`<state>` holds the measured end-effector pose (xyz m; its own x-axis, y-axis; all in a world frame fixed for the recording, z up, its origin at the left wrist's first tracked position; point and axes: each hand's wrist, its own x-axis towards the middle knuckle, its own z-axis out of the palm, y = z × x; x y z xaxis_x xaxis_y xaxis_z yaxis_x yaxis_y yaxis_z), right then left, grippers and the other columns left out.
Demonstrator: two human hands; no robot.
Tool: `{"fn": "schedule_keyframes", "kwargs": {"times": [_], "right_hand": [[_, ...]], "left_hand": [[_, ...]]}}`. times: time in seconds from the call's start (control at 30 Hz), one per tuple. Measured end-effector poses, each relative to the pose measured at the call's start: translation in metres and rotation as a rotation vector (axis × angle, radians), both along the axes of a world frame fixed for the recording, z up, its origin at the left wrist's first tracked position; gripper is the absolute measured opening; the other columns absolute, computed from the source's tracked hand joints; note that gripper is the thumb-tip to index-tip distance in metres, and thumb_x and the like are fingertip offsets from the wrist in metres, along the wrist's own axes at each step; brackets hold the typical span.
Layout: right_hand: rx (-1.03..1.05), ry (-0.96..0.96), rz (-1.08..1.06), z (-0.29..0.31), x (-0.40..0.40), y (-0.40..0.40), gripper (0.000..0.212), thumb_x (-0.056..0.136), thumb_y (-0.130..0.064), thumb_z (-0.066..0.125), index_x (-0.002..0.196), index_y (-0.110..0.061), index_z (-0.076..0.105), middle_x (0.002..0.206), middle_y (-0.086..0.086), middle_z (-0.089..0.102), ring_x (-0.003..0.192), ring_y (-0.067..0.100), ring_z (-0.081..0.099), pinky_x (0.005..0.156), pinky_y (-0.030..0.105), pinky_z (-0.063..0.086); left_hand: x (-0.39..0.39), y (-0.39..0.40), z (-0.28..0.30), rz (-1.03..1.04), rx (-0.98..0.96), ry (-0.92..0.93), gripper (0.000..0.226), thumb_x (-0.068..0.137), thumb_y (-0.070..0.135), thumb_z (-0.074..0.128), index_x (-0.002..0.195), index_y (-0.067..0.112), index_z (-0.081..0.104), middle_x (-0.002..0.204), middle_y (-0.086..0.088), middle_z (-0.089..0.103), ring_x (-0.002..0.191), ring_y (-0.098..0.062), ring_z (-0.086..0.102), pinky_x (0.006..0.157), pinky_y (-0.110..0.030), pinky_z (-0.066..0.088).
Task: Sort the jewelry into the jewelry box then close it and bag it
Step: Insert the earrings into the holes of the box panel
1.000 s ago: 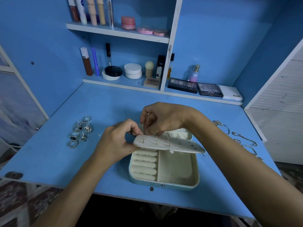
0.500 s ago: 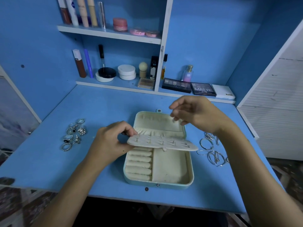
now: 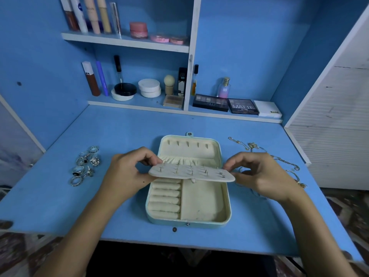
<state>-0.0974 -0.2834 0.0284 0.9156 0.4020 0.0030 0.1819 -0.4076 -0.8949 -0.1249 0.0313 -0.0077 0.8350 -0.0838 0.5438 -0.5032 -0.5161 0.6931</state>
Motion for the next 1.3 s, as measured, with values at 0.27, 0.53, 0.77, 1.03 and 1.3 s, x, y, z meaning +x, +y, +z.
{"fn": "schedule_keyframes", "kwargs": {"times": [0.27, 0.53, 0.77, 1.03, 1.3], "right_hand": [[0.053, -0.039, -0.06, -0.003, 0.005, 0.002, 0.004, 0.084, -0.008, 0.076, 0.084, -0.011, 0.074, 0.083, 0.0, 0.076, 0.074, 0.006, 0.065, 0.065, 0.019, 0.048], [0.18, -0.026, -0.164, -0.007, 0.013, 0.011, 0.011, 0.084, -0.003, 0.075, 0.089, -0.01, 0.068, 0.078, -0.002, 0.072, 0.072, 0.013, 0.066, 0.068, 0.023, 0.055], [0.19, -0.002, -0.279, -0.014, 0.019, 0.019, 0.009, 0.087, -0.009, 0.075, 0.091, -0.015, 0.07, 0.078, 0.001, 0.073, 0.069, 0.014, 0.063, 0.069, 0.03, 0.058], [-0.055, -0.122, -0.429, -0.026, 0.021, 0.03, 0.006, 0.089, -0.022, 0.073, 0.095, -0.023, 0.073, 0.081, -0.008, 0.071, 0.076, 0.003, 0.063, 0.067, 0.014, 0.048], [-0.158, -0.144, -0.519, -0.031, 0.015, 0.043, 0.01, 0.092, -0.022, 0.065, 0.095, -0.024, 0.074, 0.071, -0.015, 0.068, 0.07, 0.004, 0.063, 0.061, 0.012, 0.045]], "left_hand": [[0.005, 0.001, 0.002, 0.13, 0.029, 0.106, 0.029, 0.07, 0.018, 0.089, 0.074, 0.027, 0.062, 0.074, 0.012, 0.071, 0.072, -0.01, 0.067, 0.069, -0.02, 0.052], [0.019, 0.002, 0.008, 0.102, -0.109, 0.289, 0.028, 0.068, 0.017, 0.09, 0.084, 0.018, 0.067, 0.079, 0.004, 0.073, 0.074, -0.018, 0.068, 0.072, -0.035, 0.057], [0.031, 0.004, 0.0, 0.07, -0.217, 0.38, 0.035, 0.062, 0.026, 0.092, 0.087, 0.025, 0.069, 0.083, -0.005, 0.068, 0.075, -0.016, 0.062, 0.072, -0.025, 0.054], [0.031, -0.006, -0.007, 0.201, -0.159, 0.361, 0.01, 0.087, 0.03, 0.074, 0.091, 0.037, 0.068, 0.087, 0.005, 0.071, 0.084, -0.014, 0.066, 0.078, -0.028, 0.052], [0.033, -0.014, -0.014, 0.354, 0.086, 0.14, 0.012, 0.088, 0.023, 0.073, 0.097, 0.018, 0.079, 0.075, 0.007, 0.064, 0.075, -0.005, 0.059, 0.065, -0.006, 0.041]]}}
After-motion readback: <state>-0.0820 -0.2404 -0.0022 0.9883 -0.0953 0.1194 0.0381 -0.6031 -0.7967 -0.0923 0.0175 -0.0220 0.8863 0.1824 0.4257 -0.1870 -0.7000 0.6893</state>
